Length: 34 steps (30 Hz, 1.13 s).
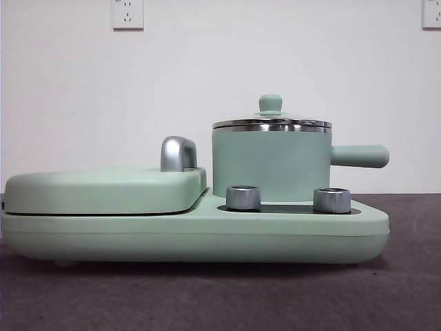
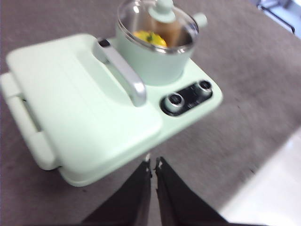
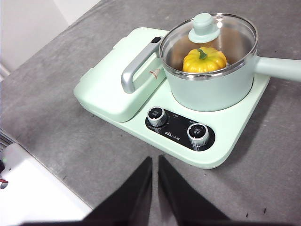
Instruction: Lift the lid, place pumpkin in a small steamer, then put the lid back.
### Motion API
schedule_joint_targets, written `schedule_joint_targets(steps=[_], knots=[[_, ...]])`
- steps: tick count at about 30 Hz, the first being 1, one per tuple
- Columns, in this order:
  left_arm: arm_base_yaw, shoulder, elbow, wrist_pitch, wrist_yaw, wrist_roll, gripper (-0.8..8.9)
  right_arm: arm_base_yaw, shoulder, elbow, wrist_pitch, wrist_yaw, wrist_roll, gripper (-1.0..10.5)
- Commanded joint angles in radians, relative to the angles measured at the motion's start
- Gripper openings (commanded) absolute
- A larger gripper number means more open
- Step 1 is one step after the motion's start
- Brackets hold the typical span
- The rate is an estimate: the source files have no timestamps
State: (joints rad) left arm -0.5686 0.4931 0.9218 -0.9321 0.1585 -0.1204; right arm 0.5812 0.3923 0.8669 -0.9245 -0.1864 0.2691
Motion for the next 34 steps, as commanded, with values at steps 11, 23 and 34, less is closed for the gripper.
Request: schedule_joint_targets(steps=[11,23,34], knots=[[0.467,-0.322,-0.576,0.598,0.039,0.058,0.21,0.006,0.003,0.010,0.011,0.004,-0.008,0.2],[0.542,-0.464,-0.863,0.746,-0.115,0.074,0.21,0.006,0.003,0.010,0.011,0.003,-0.008,0.2],[0.542,-0.490,-0.909,0.745,-0.126,0.037,0.21,0.006,0.003,0.010,0.011,0.003,-0.008,0.2]])
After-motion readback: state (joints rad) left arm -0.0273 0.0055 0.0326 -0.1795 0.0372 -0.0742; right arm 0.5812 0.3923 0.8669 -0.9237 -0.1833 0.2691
